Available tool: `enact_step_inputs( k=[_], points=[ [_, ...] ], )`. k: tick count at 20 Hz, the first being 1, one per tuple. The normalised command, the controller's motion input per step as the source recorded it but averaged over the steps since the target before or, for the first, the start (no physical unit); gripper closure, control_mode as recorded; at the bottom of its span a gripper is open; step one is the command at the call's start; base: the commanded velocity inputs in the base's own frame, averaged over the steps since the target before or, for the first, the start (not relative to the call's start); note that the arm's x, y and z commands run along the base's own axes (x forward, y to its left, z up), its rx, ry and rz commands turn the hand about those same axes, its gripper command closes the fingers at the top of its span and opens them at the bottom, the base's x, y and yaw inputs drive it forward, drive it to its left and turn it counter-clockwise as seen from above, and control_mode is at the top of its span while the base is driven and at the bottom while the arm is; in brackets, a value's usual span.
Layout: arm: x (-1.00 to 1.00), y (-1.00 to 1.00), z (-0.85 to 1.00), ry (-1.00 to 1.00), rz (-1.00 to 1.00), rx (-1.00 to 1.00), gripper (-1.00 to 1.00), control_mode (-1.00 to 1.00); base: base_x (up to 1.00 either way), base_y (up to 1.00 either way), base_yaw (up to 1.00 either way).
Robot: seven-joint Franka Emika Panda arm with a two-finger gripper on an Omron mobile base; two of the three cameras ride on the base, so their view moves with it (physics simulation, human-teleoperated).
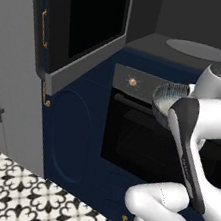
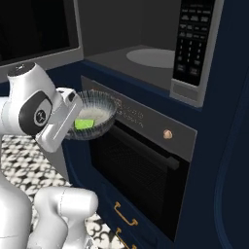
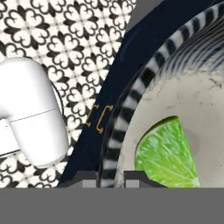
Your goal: Pick the lemon wedge from the sink and place it in the bowl. Then pick the bowl and place it in the microwave. Then close the microwave door and press the start button.
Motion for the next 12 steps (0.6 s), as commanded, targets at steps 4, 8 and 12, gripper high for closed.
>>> enact_step_inputs(
  k=[4, 8, 12],
  points=[
    [-0.10, -0.02, 0.76, -0.23, -0.15, 0.04, 1.00, -1.00, 0.00, 0.00, 0.00],
    [-0.03, -0.12, 0.84, -0.31, -0.04, 0.03, 1.00, -1.00, 0.00, 0.00, 0.00],
    [0.02, -0.27, 0.83, -0.23, -0.08, 0.00, 1.00, -1.00, 0.00, 0.00, 0.00]
  ],
)
